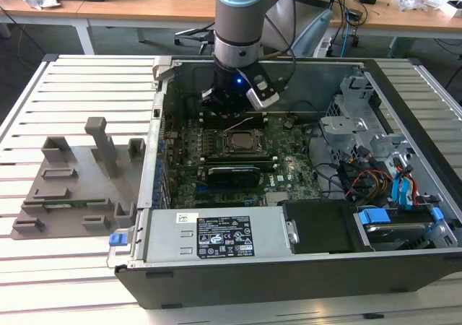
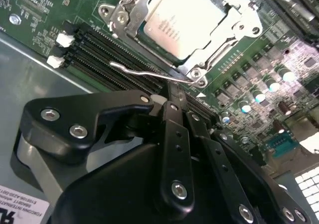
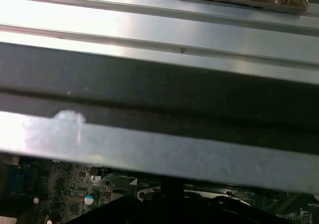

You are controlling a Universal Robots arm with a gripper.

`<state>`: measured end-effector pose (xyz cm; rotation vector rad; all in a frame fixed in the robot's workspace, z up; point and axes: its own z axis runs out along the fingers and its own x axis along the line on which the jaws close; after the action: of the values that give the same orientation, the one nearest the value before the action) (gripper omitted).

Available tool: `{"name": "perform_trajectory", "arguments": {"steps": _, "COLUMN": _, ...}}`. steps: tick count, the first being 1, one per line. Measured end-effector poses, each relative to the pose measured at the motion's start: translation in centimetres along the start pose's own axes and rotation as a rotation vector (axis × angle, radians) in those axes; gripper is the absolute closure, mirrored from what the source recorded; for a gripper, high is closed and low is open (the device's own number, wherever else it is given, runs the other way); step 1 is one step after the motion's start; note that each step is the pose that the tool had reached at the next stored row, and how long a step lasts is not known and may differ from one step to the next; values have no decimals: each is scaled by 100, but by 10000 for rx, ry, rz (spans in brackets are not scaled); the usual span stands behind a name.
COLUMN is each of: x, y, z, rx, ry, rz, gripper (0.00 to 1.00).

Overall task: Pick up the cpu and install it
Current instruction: 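Install the first cpu locking lever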

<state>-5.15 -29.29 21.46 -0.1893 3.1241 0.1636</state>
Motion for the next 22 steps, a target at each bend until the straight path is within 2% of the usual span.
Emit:
{"name": "perform_trajectory", "arguments": {"steps": 3, "x": 39, "y": -12, "z": -2, "rx": 7, "ry": -45, "rz": -7, "gripper": 89}}
{"name": "perform_trajectory", "arguments": {"steps": 12, "x": 34, "y": -21, "z": 7, "rx": 4, "ry": -49, "rz": -7, "gripper": 89}}
{"name": "perform_trajectory", "arguments": {"steps": 22, "x": -122, "y": -43, "z": 30, "rx": 5, "ry": -47, "rz": -8, "gripper": 89}}
